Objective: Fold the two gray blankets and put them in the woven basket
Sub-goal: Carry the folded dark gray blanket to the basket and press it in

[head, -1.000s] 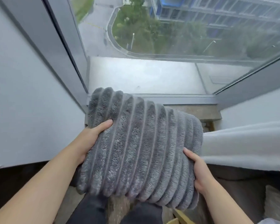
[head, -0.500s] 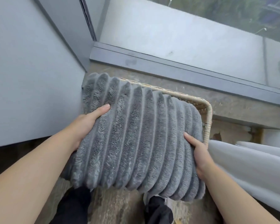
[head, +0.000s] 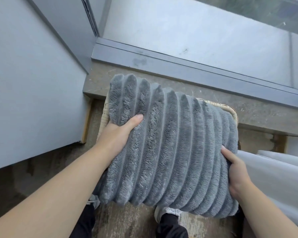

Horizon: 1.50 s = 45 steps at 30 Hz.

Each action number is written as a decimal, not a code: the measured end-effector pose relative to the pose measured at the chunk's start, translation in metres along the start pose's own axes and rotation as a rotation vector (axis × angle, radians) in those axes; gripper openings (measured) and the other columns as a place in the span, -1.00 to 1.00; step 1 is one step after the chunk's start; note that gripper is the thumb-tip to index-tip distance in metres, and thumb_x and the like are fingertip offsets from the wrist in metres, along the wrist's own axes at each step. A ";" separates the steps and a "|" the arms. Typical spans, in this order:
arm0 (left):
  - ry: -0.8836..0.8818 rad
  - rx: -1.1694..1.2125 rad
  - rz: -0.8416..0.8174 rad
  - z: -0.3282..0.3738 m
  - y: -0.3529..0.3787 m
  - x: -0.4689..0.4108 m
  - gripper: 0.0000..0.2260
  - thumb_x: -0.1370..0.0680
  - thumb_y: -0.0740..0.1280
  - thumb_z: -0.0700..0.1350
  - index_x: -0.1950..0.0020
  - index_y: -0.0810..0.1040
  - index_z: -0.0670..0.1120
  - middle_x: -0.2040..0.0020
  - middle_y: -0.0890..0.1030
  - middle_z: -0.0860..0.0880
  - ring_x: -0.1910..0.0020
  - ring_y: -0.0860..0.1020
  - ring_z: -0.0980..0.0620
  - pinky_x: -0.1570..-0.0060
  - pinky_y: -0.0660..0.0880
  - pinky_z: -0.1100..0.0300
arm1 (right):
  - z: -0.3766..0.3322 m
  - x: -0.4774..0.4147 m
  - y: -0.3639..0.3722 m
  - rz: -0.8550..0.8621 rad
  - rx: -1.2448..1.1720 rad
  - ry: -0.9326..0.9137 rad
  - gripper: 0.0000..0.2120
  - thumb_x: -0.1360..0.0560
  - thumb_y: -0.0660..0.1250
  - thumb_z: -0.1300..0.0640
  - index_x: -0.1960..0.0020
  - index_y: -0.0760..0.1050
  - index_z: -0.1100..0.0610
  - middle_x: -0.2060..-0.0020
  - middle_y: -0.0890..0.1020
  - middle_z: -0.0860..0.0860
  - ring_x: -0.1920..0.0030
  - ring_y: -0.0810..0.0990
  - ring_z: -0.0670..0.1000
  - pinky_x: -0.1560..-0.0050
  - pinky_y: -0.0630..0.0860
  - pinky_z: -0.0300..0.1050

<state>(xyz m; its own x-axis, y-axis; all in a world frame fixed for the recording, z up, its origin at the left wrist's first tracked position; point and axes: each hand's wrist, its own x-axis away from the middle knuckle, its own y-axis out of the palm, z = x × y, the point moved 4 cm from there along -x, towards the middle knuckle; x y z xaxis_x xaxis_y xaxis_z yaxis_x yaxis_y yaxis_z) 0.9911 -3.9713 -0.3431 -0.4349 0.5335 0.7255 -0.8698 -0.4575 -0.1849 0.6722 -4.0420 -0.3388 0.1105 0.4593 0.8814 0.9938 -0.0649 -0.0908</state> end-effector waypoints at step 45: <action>0.420 -1.375 0.098 -0.145 0.091 -0.114 -0.38 -0.50 -0.20 0.30 -0.53 -0.14 0.13 -0.57 -0.10 -0.04 -0.53 -0.13 -0.10 -0.43 -0.12 -0.26 | 0.071 -0.173 0.059 0.240 1.568 -0.850 -0.27 -0.48 -0.06 -0.30 -0.56 0.04 0.01 -0.55 0.07 0.17 -0.54 0.01 0.18 -0.49 -0.04 0.16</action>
<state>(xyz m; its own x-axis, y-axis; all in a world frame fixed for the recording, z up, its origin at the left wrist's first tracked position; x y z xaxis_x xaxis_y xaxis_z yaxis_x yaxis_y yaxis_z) 0.9278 -3.9701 -0.5386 -0.3296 0.8178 0.4717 -0.2589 0.4022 -0.8782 0.7129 -4.0621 -0.5292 -0.2857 0.8817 0.3755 -0.0113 0.3887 -0.9213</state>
